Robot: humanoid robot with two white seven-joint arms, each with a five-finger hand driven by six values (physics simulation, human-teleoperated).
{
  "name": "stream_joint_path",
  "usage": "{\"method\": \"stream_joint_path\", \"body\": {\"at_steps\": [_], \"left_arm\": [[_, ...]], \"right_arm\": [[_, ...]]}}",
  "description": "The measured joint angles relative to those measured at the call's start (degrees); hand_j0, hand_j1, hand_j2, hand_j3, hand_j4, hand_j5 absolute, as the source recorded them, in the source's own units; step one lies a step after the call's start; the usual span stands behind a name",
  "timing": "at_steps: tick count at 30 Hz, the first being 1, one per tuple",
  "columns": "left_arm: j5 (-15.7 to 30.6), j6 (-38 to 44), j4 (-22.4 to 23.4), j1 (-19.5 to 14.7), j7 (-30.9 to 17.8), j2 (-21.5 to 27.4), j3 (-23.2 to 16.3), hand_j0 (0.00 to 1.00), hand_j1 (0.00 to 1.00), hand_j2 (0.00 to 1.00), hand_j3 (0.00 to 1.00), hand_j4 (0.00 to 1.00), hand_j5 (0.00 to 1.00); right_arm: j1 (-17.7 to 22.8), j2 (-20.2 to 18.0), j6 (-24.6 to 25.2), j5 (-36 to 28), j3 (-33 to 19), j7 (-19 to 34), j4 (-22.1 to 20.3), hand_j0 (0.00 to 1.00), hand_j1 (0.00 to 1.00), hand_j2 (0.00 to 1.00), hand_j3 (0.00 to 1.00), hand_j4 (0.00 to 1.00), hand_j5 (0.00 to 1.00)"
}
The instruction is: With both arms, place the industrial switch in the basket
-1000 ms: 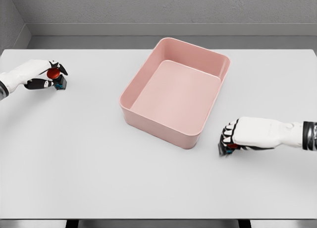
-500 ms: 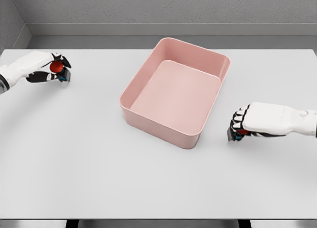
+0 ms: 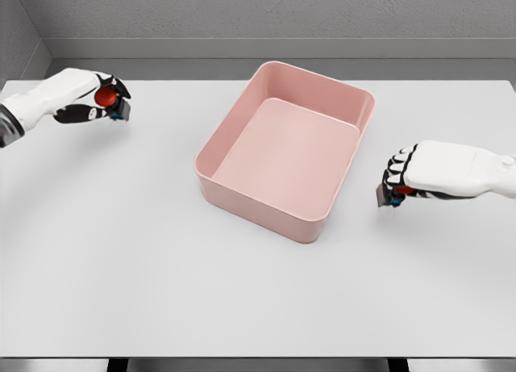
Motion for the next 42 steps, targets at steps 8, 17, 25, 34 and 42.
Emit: {"method": "stream_joint_path", "body": {"at_steps": [8,17,25,34,42], "left_arm": [[0.78,0.00,-2.37,0.09,-0.04,-0.13,-0.03,0.55,0.55,0.55,0.55,0.55,0.55],[0.94,-0.01,-6.34,0.44,-0.02,-0.38,-0.14,0.55,0.55,0.55,0.55,0.55,0.55],[1.22,0.00,-9.38,0.62,0.01,-0.57,-0.15,0.55,0.55,0.55,0.55,0.55,0.55],[1.34,0.00,-12.21,0.70,-0.01,-1.19,-0.22,0.55,0.55,0.55,0.55,0.55,0.55],[1.37,0.00,-14.56,0.70,-0.01,-2.20,-0.33,0.55,0.55,0.55,0.55,0.55,0.55]], "right_arm": [[-1.23,0.45,0.01,-0.09,-2.32,0.03,0.30,0.46,0.46,0.46,0.46,0.46,0.46],[-2.90,0.86,0.01,-0.16,-3.87,0.09,0.94,0.46,0.46,0.46,0.46,0.46,0.46],[-4.48,3.67,0.03,-0.01,-4.30,0.19,0.98,0.46,0.46,0.46,0.46,0.46,0.46],[-7.74,8.92,0.00,0.06,-4.24,2.51,1.44,0.46,0.46,0.46,0.46,0.46,0.46],[-10.02,14.96,-0.01,0.25,-4.14,4.01,3.56,0.47,0.47,0.47,0.47,0.47,0.47]]}}
